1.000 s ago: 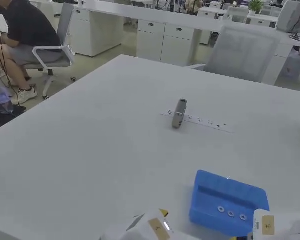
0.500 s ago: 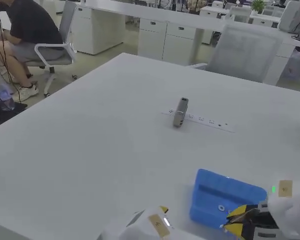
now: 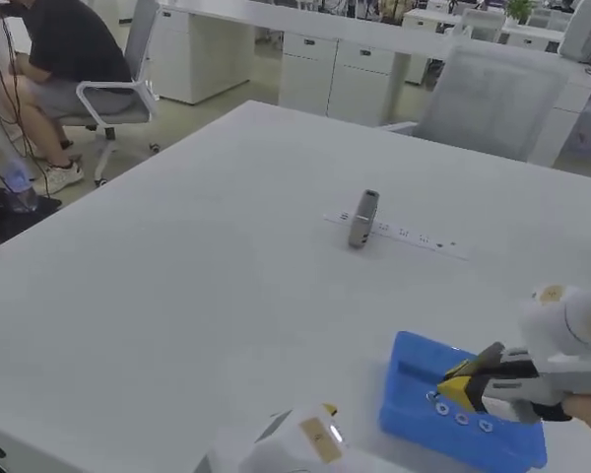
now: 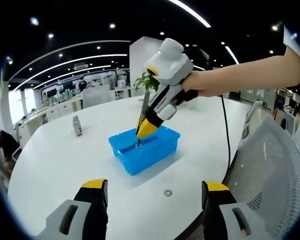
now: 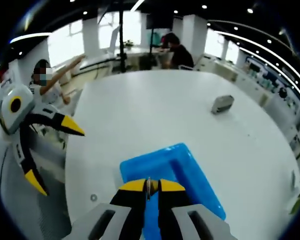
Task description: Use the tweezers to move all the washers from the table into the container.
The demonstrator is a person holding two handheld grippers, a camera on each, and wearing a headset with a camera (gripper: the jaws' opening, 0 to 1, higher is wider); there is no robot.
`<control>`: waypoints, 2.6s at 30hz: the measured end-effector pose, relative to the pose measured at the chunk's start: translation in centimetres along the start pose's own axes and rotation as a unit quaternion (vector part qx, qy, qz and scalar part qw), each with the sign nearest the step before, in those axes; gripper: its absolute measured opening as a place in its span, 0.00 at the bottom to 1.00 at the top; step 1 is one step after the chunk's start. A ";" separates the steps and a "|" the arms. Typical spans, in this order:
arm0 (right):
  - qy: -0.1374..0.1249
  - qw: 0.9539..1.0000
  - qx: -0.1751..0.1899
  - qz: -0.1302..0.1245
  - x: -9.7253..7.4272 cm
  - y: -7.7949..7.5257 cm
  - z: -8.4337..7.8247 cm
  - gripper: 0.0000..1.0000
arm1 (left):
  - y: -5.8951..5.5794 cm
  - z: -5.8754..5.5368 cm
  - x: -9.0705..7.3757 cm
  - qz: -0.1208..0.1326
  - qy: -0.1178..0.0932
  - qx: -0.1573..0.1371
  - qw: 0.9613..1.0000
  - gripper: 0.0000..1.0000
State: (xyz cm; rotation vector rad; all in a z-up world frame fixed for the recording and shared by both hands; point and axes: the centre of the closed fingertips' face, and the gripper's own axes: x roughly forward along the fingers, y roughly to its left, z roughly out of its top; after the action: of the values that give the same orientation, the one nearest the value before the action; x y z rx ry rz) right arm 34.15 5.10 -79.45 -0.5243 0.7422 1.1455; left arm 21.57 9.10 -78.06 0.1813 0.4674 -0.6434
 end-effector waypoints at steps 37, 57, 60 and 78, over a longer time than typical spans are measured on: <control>0.000 1.000 -0.015 0.001 -1.6 1.7 0.7 0.05 | -0.1 -0.2 0.1 -0.002 0.007 0.003 1.000 0.77; 0.021 0.994 -0.023 0.102 0.0 9.4 -3.4 0.05 | -0.3 -0.4 0.2 -0.008 0.013 0.007 1.000 0.77; 0.025 0.994 -0.020 0.108 0.6 9.8 -3.9 0.05 | -0.3 -0.4 0.2 -0.008 0.013 0.008 1.000 0.77; 0.049 0.990 -0.036 0.130 1.9 10.9 -4.7 0.05 | -0.2 -0.5 0.2 -0.006 0.014 0.007 1.000 0.76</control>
State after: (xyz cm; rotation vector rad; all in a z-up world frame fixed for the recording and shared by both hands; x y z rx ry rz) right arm 23.12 6.64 -83.96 -0.5580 0.8745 1.4004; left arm 21.40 9.01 -78.58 0.2014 0.4917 -0.6562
